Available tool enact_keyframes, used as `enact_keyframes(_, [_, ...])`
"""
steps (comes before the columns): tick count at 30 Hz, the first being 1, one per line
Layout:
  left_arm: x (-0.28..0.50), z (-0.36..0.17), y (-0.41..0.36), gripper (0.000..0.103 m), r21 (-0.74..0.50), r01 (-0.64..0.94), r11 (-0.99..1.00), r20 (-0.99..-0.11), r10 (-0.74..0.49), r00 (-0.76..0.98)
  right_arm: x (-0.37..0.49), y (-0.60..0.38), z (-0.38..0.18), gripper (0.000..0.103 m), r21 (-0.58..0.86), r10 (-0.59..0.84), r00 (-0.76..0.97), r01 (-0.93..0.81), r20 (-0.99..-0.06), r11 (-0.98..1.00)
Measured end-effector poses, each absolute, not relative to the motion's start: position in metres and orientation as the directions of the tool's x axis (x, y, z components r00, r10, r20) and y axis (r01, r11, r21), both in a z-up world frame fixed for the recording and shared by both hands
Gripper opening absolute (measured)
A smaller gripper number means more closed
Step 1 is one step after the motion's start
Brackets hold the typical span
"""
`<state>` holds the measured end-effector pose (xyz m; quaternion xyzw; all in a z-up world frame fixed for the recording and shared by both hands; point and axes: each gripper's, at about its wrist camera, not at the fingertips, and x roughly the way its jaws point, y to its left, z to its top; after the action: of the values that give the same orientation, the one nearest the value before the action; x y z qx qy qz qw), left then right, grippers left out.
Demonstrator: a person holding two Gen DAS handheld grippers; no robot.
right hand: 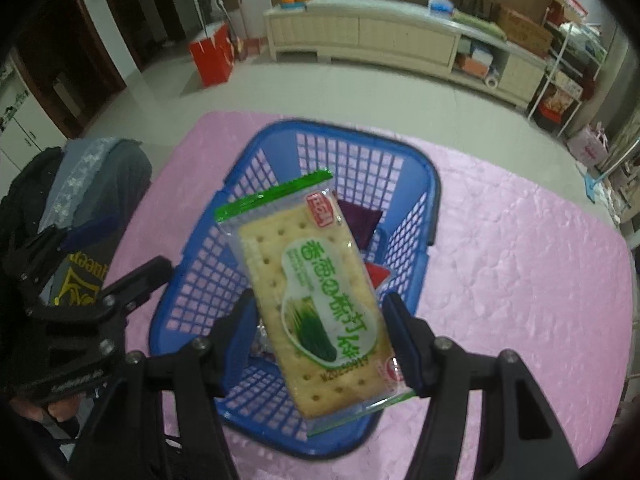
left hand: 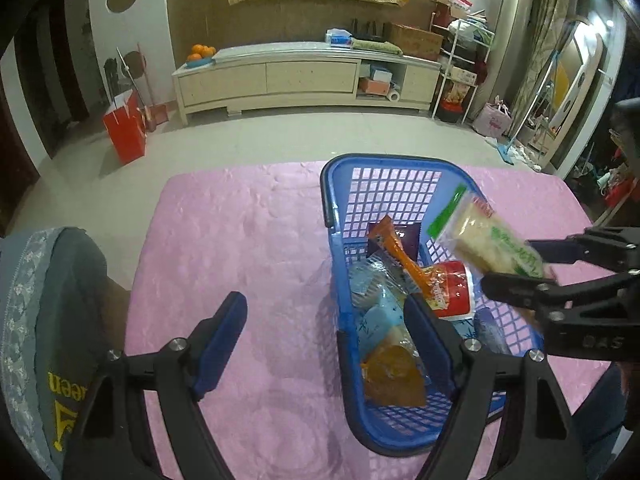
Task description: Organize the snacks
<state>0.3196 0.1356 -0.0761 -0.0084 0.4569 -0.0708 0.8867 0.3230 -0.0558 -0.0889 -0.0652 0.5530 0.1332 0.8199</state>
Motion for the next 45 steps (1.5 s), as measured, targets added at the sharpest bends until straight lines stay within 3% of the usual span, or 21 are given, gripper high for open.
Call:
enact_keyframes(6, [0.322,-0.082,0.136,0.079,-0.090,0.132,0.987,-0.809,-0.150,0.568,0.330,-0.057,-0.105,0.069,0.109,0.199,0.334,-0.270,-0.921,0.957])
enact_keyframes(8, [0.320,-0.079,0.136,0.079,-0.096,0.119,0.988,-0.803,-0.148,0.577,0.327,-0.058,-0.102,0.078,0.095,0.193,0.361,-0.273,-0.912,0.957])
enact_keyframes(10, [0.317,-0.076,0.137,0.079,-0.101,0.110,0.989,-0.797,-0.146,0.586,0.318,-0.063,-0.093,0.094,0.081,0.203,0.418,-0.291,-0.886,0.953])
enact_keyframes(11, [0.313,-0.073,0.136,0.079,-0.100,0.113,0.989,-0.792,-0.148,0.592,0.314,-0.066,-0.089,0.095,0.071,0.204,0.437,-0.301,-0.876,0.951])
enact_keyframes(16, [0.290,-0.059,0.119,0.079,-0.054,0.136,0.989,-0.762,-0.129,0.635,0.278,-0.101,-0.062,0.095,0.048,0.193,0.513,-0.282,-0.837,0.958])
enact_keyframes(27, [0.199,-0.005,0.061,0.079,-0.114,0.176,0.978,-0.633,-0.208,0.745,0.166,-0.170,-0.008,0.095,0.043,0.191,0.671,-0.231,-0.717,0.972])
enact_keyframes(33, [0.152,0.013,0.034,0.079,-0.110,0.134,0.985,-0.580,-0.173,0.796,0.122,-0.187,0.012,0.095,0.007,0.155,0.738,-0.199,-0.657,0.980])
enact_keyframes(45, [0.083,0.049,0.002,0.102,-0.051,0.131,0.990,-0.453,-0.140,0.880,0.053,-0.190,0.050,0.103,-0.062,0.121,0.860,-0.173,-0.496,0.983])
